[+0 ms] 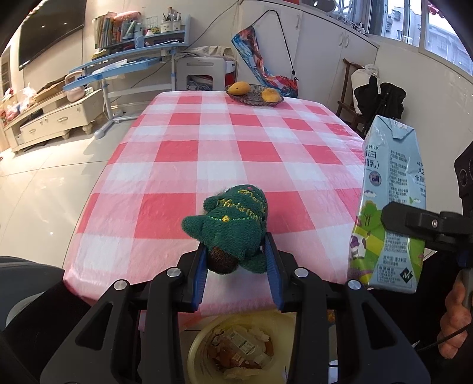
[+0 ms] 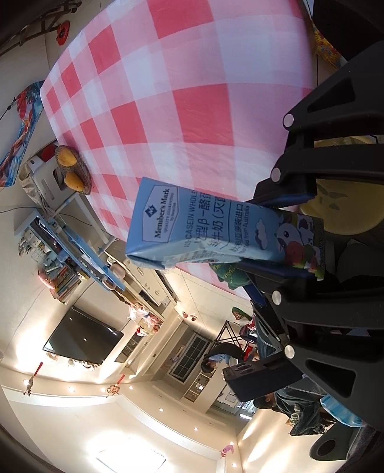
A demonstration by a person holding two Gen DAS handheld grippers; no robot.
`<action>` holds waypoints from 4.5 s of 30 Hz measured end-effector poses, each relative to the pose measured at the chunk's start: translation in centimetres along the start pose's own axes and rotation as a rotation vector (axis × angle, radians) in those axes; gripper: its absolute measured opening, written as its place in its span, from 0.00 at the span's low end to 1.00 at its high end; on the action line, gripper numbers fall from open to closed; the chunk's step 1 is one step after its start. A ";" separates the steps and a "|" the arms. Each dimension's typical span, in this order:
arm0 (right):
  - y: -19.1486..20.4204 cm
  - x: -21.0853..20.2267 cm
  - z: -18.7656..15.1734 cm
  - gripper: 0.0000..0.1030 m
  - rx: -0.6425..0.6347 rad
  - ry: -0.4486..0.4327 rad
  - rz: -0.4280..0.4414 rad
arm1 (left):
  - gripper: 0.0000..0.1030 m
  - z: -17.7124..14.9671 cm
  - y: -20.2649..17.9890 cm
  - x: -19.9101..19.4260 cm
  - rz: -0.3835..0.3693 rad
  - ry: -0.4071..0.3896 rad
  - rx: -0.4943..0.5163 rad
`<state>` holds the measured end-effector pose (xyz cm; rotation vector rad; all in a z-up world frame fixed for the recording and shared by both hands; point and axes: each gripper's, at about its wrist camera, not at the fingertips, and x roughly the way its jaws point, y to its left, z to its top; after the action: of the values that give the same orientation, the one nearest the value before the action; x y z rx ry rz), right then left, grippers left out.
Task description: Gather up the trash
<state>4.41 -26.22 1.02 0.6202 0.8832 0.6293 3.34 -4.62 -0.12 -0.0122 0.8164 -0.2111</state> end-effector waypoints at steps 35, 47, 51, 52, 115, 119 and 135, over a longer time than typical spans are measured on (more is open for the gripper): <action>3.8 3.5 -5.3 0.32 -0.185 0.154 -0.030 | 0.33 -5.3 1.3 -6.5 0.008 -0.051 -0.061; 4.0 4.3 -6.0 0.32 -0.199 0.179 -0.051 | 0.33 -6.2 1.5 -7.5 0.008 -0.049 -0.065; 4.0 4.4 -6.2 0.32 -0.201 0.184 -0.055 | 0.33 -6.3 1.5 -7.6 0.008 -0.047 -0.065; 4.1 4.4 -6.2 0.32 -0.201 0.184 -0.055 | 0.33 -6.3 1.5 -7.6 0.008 -0.047 -0.065; 4.7 -3.3 -5.0 0.90 -0.345 -0.224 -0.600 | 0.93 -4.3 -1.1 -9.6 0.178 -0.224 -0.033; 4.8 -3.7 -5.2 0.91 -0.358 -0.249 -0.619 | 0.93 -3.8 -1.6 -9.6 0.168 -0.233 -0.032; 4.7 -4.6 -5.3 0.93 -0.420 -0.344 -0.678 | 0.93 -2.6 -3.1 -10.6 0.165 -0.317 -0.028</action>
<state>-3.36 -25.27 4.10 0.0236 0.5579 0.0735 -6.14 -5.41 6.00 -0.0044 0.5011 -0.0398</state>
